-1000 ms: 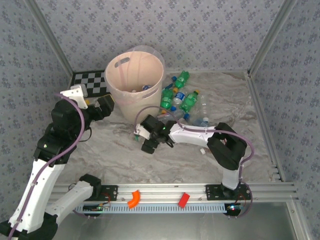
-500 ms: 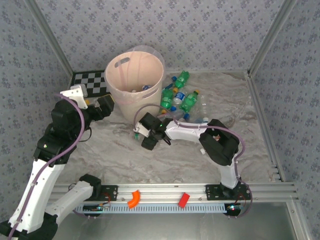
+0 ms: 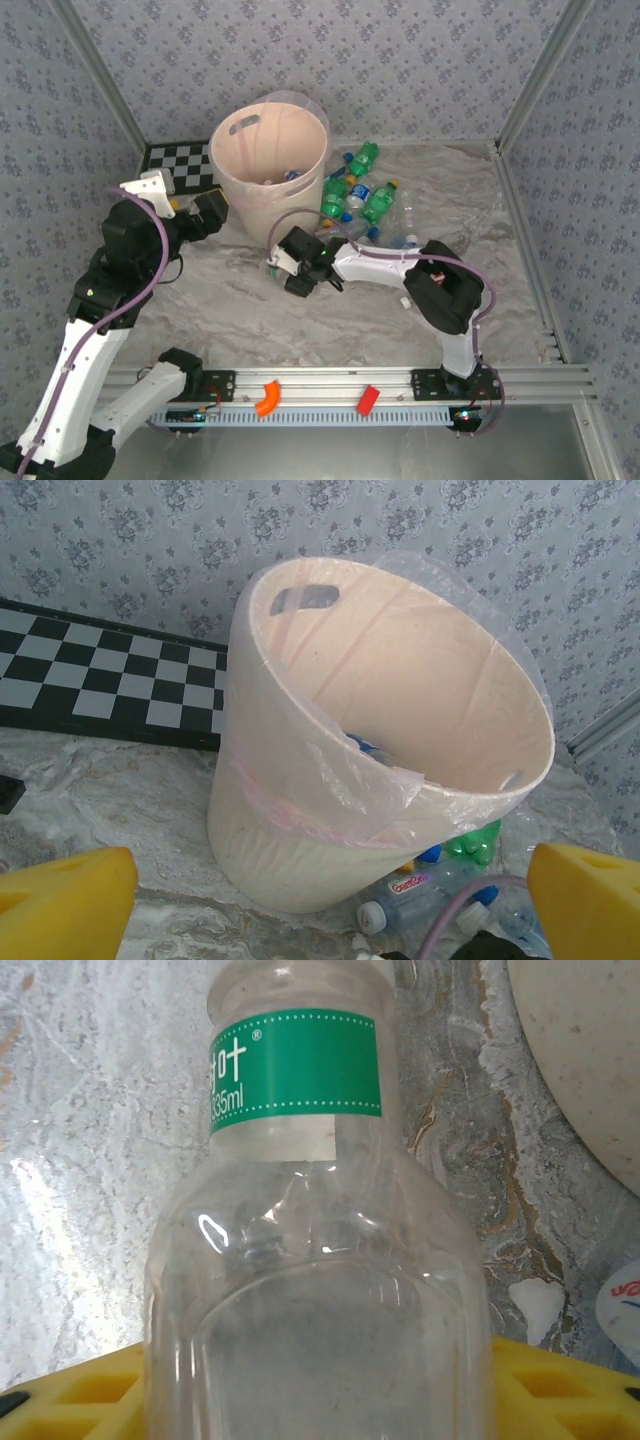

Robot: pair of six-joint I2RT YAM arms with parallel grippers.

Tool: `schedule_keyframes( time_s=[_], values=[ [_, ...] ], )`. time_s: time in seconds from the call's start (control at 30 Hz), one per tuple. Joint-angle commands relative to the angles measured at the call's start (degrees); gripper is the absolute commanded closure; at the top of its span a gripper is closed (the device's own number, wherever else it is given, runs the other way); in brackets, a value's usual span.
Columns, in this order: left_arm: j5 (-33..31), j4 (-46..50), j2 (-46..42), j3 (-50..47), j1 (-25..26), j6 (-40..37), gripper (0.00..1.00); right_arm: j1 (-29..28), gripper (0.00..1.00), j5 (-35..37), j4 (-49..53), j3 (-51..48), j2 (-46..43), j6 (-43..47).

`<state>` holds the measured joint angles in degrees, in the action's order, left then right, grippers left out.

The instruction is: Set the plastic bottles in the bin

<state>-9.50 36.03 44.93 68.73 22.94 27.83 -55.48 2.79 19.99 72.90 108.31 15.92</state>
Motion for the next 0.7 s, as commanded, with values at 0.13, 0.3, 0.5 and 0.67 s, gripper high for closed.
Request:
schedule_keyframes(
  time_s=[0.13,0.3,0.5,0.67],
  values=[
    [0.1,-0.3,-1.2,0.4,0.1,-1.4,0.0,-1.2,0.41,2.6,0.9,-3.1,-11.8,-1.1],
    [0.0,-0.4,-1.3,0.8,0.1,-1.5,0.0,-1.2,0.41,3.4,0.9,-6.2,-20.7,-2.3],
    [0.6,-0.6,-1.7,1.3,0.1,-2.2,0.0,0.1,0.42,2.9,1.5,-6.9,-29.9,-3.2],
    [1.6,-1.2,-1.8,1.1,0.1,-2.4,0.0,2.5,0.43,2.3,-0.3,-6.2,-35.6,-4.8]
  ],
)
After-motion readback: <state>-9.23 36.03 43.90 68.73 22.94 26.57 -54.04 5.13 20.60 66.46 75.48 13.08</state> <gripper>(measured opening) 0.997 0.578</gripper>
